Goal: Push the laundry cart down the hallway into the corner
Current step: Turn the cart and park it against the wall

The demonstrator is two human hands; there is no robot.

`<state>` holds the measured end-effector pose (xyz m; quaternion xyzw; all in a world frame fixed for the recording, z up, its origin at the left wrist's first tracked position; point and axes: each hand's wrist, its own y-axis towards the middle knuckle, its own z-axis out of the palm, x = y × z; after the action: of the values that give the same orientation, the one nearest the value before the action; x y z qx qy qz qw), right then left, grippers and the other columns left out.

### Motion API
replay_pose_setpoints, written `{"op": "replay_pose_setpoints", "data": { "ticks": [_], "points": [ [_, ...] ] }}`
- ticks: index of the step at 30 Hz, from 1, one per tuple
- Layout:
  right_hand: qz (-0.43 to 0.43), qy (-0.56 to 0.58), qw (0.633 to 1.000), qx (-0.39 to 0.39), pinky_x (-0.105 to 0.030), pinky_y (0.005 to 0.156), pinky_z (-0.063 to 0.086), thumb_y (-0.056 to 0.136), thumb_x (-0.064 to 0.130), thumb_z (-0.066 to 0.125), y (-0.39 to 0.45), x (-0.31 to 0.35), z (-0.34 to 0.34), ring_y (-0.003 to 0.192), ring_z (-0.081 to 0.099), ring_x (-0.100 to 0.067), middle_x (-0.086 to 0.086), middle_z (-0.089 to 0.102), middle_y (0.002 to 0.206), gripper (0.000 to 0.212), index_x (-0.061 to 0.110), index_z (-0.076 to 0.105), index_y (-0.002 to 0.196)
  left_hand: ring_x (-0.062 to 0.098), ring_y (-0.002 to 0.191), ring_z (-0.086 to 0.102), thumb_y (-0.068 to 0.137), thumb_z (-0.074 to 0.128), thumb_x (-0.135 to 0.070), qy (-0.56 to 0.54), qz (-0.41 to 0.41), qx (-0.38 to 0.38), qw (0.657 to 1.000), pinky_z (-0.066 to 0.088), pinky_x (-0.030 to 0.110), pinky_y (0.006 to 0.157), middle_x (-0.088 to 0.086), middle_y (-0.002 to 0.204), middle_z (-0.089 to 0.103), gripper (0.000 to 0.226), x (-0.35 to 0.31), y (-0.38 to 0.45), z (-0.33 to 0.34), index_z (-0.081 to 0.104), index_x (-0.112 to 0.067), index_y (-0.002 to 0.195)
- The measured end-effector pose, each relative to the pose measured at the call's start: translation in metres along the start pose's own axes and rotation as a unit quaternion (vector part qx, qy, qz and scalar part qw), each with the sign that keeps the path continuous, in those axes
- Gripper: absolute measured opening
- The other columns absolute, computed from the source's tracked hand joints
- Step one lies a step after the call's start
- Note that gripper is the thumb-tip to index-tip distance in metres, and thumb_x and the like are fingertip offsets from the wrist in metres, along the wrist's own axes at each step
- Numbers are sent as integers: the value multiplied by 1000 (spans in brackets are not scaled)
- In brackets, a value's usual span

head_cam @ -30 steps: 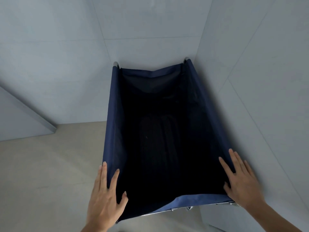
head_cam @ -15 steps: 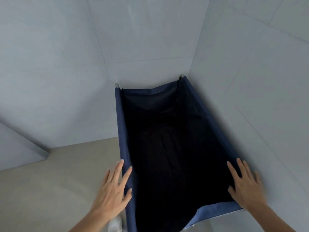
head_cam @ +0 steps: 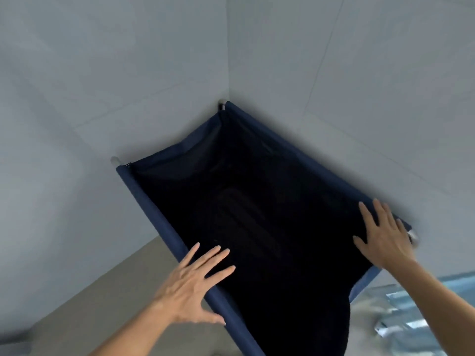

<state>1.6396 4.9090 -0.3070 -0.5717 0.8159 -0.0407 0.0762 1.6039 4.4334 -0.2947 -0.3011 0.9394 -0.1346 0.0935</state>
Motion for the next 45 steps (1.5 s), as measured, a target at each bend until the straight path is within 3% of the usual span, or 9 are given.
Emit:
{"op": "replay_pose_setpoints", "data": {
  "ticks": [5,9,16,21,26,30,36,41,45],
  "points": [
    [22,-10,1000,-10,-52,130,15,99,49,57,21,17,11,165,-3,-31,-11,-8,177,101,11,-8,166,21,151,34,61,46,-97,-6,50,15,999,19,56,115,2,164,37,108,10,20,11,47,-36,150],
    [46,-25,998,24,-51,131,13,101,53,49,21,24,26,165,-11,-27,-7,-17,176,100,9,-16,164,21,147,42,60,52,-96,-24,74,-34,996,25,60,111,0,158,46,102,14,26,19,54,-39,145],
    [67,-27,997,-8,-56,129,15,96,45,60,16,21,34,165,-4,-30,-10,-10,177,104,8,-7,166,19,134,57,98,46,-52,39,105,-121,986,32,57,109,-2,147,59,44,17,32,21,58,-44,140],
    [75,-50,996,11,-53,131,16,98,48,53,28,16,35,165,-9,-27,-9,-20,175,103,7,-14,164,18,133,58,70,83,-59,49,87,-80,992,36,57,105,-3,146,60,73,18,42,20,60,-45,137],
    [84,-56,995,24,-54,129,17,99,49,51,35,13,36,164,-15,-28,-8,-28,173,103,6,-16,164,19,133,57,95,45,-67,50,95,-82,991,34,57,107,-3,145,60,50,19,49,11,61,-45,137],
    [81,-56,995,22,-52,130,18,99,50,51,38,10,34,164,-15,-28,-9,-27,173,102,6,-15,164,21,135,55,78,61,-79,44,91,-60,993,34,57,106,-1,148,58,71,26,56,11,59,-42,139],
    [72,-67,995,21,-52,131,13,97,49,53,39,4,29,164,-13,-27,-8,-25,174,104,10,-15,165,21,144,45,89,48,-47,28,98,-63,993,20,55,117,-1,151,55,55,35,61,11,53,-42,144],
    [74,-68,994,40,-54,131,14,97,49,54,38,7,26,164,-16,-29,-10,-31,172,103,16,-15,166,19,145,42,91,43,-68,8,95,-52,994,16,54,122,-1,153,53,63,34,60,14,49,-41,148],
    [70,-77,993,56,-57,129,13,97,51,55,37,10,20,163,-19,-31,-11,-33,171,102,24,-16,166,21,150,34,62,51,-96,-5,81,-7,997,21,59,116,1,160,45,106,31,59,11,46,-39,151]
  ]
}}
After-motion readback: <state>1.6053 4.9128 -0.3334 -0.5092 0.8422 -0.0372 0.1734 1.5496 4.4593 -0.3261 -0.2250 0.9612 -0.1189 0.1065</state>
